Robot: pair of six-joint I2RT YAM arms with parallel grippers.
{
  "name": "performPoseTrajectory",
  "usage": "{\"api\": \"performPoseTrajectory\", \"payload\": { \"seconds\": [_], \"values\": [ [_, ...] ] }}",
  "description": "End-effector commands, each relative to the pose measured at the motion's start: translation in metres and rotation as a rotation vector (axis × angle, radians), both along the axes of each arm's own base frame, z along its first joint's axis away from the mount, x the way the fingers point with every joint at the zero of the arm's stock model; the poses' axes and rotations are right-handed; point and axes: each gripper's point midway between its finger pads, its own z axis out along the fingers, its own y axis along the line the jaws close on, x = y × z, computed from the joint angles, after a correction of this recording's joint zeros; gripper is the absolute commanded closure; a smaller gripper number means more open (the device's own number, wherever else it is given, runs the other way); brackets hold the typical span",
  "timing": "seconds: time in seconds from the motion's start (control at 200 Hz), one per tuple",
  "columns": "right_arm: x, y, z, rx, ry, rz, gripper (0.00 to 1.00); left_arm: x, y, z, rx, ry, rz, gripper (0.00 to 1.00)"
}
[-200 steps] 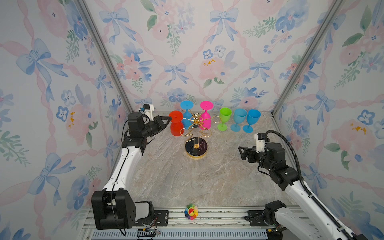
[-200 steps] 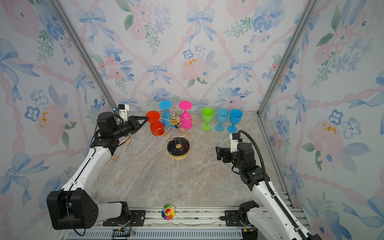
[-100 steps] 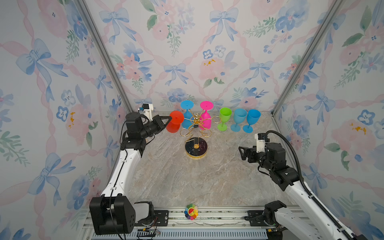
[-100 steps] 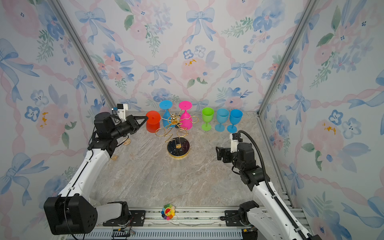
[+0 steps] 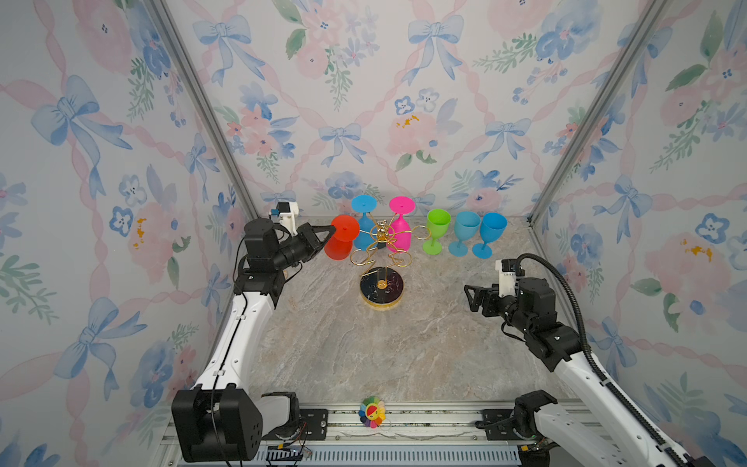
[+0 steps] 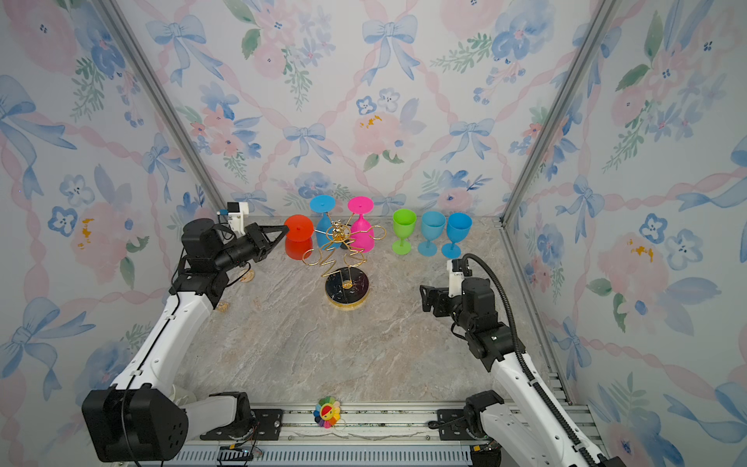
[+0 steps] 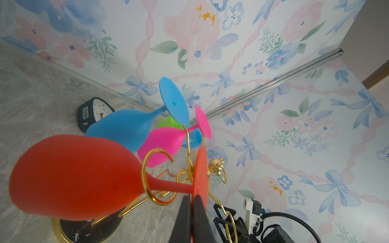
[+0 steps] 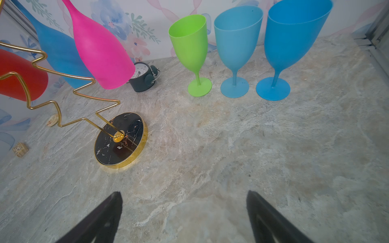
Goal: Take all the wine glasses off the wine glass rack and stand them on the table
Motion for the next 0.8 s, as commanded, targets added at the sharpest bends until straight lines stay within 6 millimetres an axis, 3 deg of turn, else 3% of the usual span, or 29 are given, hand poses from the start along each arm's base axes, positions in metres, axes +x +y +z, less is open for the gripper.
{"api": "performPoseTrajectory", "payload": {
  "seconds": [0.0,0.355,0.795],
  "values": [
    [-0.002,0.0,-0.003,0.0,0.009,-0.009,0.06,-0.006,-0.002,0.013,-0.017,-0.024,0.015,1.0],
    [-0.002,-0.001,-0.003,-0.002,0.01,-0.012,0.06,-0.007,0.003,0.028,-0.063,-0.021,0.141,1.0],
    [-0.004,-0.003,-0.004,-0.007,0.012,-0.02,0.06,0.003,-0.014,0.019,-0.092,0.078,0.14,1.0]
  ]
}}
